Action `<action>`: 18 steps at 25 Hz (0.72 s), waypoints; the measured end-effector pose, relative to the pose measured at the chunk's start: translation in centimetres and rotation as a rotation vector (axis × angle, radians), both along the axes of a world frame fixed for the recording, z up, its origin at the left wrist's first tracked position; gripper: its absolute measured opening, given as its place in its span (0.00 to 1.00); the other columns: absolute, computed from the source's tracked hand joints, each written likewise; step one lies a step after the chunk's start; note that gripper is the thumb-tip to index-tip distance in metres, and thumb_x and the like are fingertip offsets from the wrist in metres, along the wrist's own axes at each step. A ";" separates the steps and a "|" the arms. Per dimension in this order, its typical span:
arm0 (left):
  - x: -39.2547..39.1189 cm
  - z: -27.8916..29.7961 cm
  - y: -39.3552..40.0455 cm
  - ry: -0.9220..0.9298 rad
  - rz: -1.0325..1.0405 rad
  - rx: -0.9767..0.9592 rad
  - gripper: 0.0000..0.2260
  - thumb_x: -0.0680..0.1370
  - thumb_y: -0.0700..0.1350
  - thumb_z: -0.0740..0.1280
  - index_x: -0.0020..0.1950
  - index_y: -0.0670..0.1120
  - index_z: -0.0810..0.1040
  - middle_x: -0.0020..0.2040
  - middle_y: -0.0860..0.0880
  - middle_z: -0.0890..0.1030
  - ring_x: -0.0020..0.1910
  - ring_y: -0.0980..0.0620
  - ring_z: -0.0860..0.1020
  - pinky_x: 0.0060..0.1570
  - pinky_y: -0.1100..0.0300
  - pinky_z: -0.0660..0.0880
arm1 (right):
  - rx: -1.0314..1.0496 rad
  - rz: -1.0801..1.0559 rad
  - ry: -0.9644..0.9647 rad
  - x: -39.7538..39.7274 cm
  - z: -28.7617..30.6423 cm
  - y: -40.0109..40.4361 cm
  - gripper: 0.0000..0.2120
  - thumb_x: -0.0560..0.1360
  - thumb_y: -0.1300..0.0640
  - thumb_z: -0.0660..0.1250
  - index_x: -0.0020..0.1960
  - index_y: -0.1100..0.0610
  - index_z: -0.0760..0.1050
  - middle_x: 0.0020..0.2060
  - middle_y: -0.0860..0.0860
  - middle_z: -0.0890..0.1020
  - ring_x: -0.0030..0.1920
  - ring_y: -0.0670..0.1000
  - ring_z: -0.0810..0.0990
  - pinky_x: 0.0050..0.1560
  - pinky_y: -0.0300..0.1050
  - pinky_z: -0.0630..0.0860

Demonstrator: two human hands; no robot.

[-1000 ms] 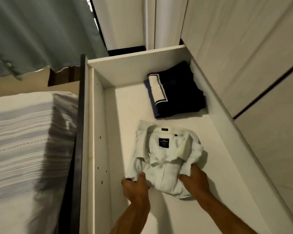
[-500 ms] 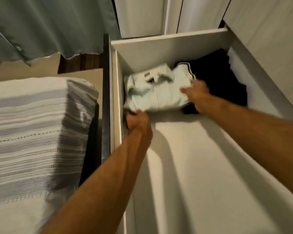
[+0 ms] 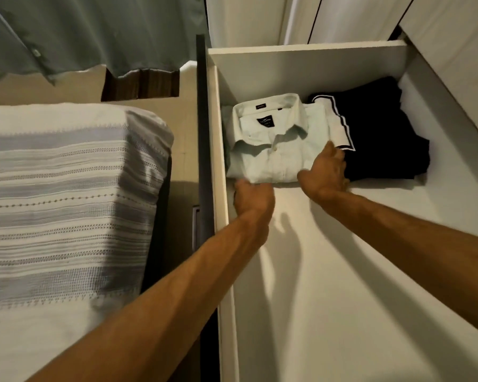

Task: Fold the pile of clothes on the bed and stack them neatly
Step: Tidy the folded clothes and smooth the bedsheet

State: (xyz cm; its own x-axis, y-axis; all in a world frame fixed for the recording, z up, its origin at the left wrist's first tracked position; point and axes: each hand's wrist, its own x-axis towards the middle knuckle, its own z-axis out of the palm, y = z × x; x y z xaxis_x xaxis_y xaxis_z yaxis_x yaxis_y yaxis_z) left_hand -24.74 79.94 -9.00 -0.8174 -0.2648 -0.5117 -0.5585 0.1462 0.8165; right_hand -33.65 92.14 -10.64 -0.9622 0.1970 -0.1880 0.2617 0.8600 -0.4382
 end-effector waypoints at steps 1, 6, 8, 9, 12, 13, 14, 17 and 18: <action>1.0 1.6 -0.4 0.159 0.035 0.084 0.20 0.85 0.43 0.65 0.76 0.50 0.68 0.70 0.50 0.75 0.64 0.52 0.77 0.54 0.66 0.76 | -0.033 -0.008 0.066 0.6 1.4 -1.1 0.36 0.77 0.57 0.71 0.79 0.58 0.58 0.75 0.60 0.64 0.73 0.63 0.67 0.70 0.62 0.70; 8.3 9.8 -10.8 0.586 0.061 -0.091 0.18 0.84 0.44 0.66 0.73 0.53 0.70 0.70 0.56 0.75 0.66 0.63 0.75 0.59 0.72 0.75 | -0.285 0.437 0.318 2.8 12.3 -11.3 0.12 0.79 0.60 0.66 0.63 0.56 0.75 0.60 0.54 0.76 0.58 0.52 0.77 0.57 0.42 0.75; 12.8 11.5 -17.9 0.584 0.234 -0.184 0.16 0.84 0.44 0.67 0.71 0.53 0.72 0.67 0.57 0.76 0.63 0.65 0.76 0.53 0.72 0.77 | -0.303 0.650 0.331 5.9 15.3 -17.9 0.07 0.80 0.60 0.66 0.57 0.56 0.77 0.56 0.52 0.77 0.53 0.50 0.77 0.48 0.33 0.72; 15.1 11.3 -21.2 0.552 0.309 -0.234 0.15 0.84 0.44 0.68 0.70 0.53 0.72 0.66 0.57 0.77 0.62 0.64 0.77 0.53 0.71 0.77 | -0.303 0.748 0.315 7.6 15.9 -20.8 0.05 0.80 0.60 0.67 0.55 0.55 0.77 0.55 0.52 0.77 0.51 0.50 0.78 0.48 0.33 0.73; 25.6 9.0 -31.6 0.372 0.618 -0.278 0.16 0.82 0.40 0.68 0.68 0.52 0.74 0.63 0.56 0.80 0.61 0.60 0.78 0.56 0.66 0.76 | -0.288 0.991 0.012 14.2 15.1 -30.6 0.05 0.81 0.60 0.68 0.56 0.55 0.79 0.55 0.52 0.80 0.53 0.51 0.80 0.57 0.46 0.79; 29.8 8.6 -34.6 0.310 0.730 -0.251 0.17 0.82 0.38 0.67 0.68 0.52 0.75 0.62 0.56 0.80 0.59 0.59 0.79 0.53 0.68 0.76 | -0.269 1.049 -0.111 16.7 14.6 -34.0 0.06 0.81 0.59 0.69 0.58 0.55 0.80 0.55 0.52 0.82 0.54 0.52 0.80 0.59 0.51 0.80; 34.1 8.1 -37.4 0.265 0.829 -0.229 0.18 0.80 0.36 0.66 0.67 0.52 0.76 0.60 0.55 0.81 0.57 0.59 0.79 0.49 0.71 0.74 | -0.243 1.097 -0.214 19.1 14.0 -37.0 0.07 0.80 0.58 0.69 0.58 0.54 0.81 0.55 0.51 0.83 0.55 0.54 0.81 0.60 0.55 0.80; 48.7 6.7 -44.0 0.156 1.008 -0.294 0.19 0.78 0.34 0.65 0.66 0.50 0.77 0.59 0.54 0.82 0.53 0.58 0.81 0.48 0.69 0.74 | -0.239 1.189 -0.545 28.0 10.7 -46.0 0.04 0.81 0.56 0.69 0.54 0.52 0.82 0.52 0.52 0.85 0.56 0.58 0.83 0.58 0.60 0.80; 52.5 6.3 -45.2 0.141 1.039 -0.305 0.19 0.78 0.34 0.66 0.66 0.49 0.77 0.59 0.53 0.82 0.53 0.56 0.81 0.51 0.66 0.75 | -0.228 1.188 -0.625 30.4 9.8 -48.1 0.05 0.82 0.55 0.68 0.54 0.53 0.82 0.52 0.52 0.85 0.56 0.58 0.83 0.58 0.59 0.80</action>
State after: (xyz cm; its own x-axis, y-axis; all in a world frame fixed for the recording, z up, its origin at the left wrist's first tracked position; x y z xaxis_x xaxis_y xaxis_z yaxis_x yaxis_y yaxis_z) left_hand 27.80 34.76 -2.67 -0.1672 -0.9595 -0.2268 -0.4309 -0.1358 0.8921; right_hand -3.27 43.99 -0.86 -0.2714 -0.7769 -0.5681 -0.3739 0.6290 -0.6816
